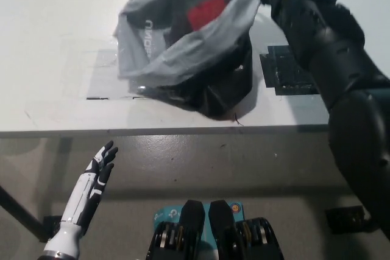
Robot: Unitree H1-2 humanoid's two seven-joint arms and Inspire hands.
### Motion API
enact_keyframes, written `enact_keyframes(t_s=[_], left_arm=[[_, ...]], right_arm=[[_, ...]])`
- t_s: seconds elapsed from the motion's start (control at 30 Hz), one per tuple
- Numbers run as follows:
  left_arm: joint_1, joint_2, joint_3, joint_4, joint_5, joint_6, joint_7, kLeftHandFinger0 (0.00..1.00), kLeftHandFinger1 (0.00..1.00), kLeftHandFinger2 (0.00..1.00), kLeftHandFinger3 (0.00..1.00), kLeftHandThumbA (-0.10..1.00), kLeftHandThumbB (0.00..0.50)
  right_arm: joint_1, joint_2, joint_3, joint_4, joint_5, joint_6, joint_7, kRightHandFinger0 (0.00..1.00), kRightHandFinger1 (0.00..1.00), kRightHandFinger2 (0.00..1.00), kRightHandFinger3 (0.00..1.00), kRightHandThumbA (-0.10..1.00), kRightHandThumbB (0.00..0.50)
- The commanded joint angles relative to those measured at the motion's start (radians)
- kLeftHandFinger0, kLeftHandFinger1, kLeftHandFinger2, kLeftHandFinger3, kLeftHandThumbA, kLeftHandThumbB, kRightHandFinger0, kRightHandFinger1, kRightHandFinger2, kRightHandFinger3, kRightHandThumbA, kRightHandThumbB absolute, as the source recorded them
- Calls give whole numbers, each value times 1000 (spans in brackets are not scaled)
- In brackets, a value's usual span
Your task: Use the right hand to pick up a rubix's cube and place it into a plastic bag and lift the bag
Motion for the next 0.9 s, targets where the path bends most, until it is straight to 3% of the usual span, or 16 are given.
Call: enact_keyframes(t_s=[0.0,0.03,0.07,0.1,0.13,0.17,0.27,0.3,0.4,0.5,0.53,0.57,0.87], left_arm=[[-11,18,-5,-41,3,0,-14,1000,1000,1000,1000,1000,306],[-10,18,-4,-42,0,2,-14,1000,1000,1000,1000,1000,306],[-12,19,-3,-40,-4,1,-16,1000,1000,1000,1000,1000,306],[-13,19,-3,-39,-4,0,-17,1000,1000,1000,1000,1000,306],[-13,20,-4,-36,-4,-6,-18,1000,1000,1000,1000,1000,304],[-14,20,-4,-35,-2,-5,-18,1000,1000,1000,1000,1000,305],[-9,18,-5,-32,-3,0,-18,1000,1000,1000,1000,1000,313],[-6,17,-6,-32,-3,1,-18,1000,1000,1000,1000,1000,313],[-2,16,-8,-33,-4,2,-20,1000,1000,1000,1000,1000,308],[0,14,-8,-36,-9,6,-24,1000,1000,1000,1000,1000,320],[0,14,-7,-36,-10,7,-24,1000,1000,1000,1000,1000,321],[0,14,-7,-39,-13,11,-26,1000,1000,1000,1000,1000,323],[2,12,-5,-52,-8,23,-28,1000,1000,1000,1000,1000,321]], right_arm=[[0,-25,230,10,-224,-83,28,692,1000,1000,1000,500,131],[6,-32,283,11,-260,-93,53,692,1000,1000,1000,500,131],[7,-56,430,14,-371,-97,103,1000,1000,1000,1000,794,288],[5,-64,480,15,-408,-88,110,1000,1000,1000,1000,794,288],[-5,-80,561,14,-466,-67,111,1000,1000,1000,1000,875,403],[-11,-88,585,10,-479,-60,104,1000,1000,1000,1000,855,421],[-38,-116,654,-9,-495,-38,102,1000,1000,1000,1000,889,433],[-46,-127,665,-20,-485,-38,106,1000,1000,1000,1000,877,467],[-63,-149,679,-37,-462,-29,110,1000,1000,1000,1000,858,500],[-85,-173,694,-61,-441,-28,119,1000,1000,1000,1000,838,500],[-87,-176,701,-65,-438,-26,119,1000,1000,1000,1000,904,500],[-93,-183,701,-89,-434,-17,116,1000,1000,1000,1000,824,500],[-133,-227,709,-280,-468,36,157,1000,1000,1000,1000,835,500]])
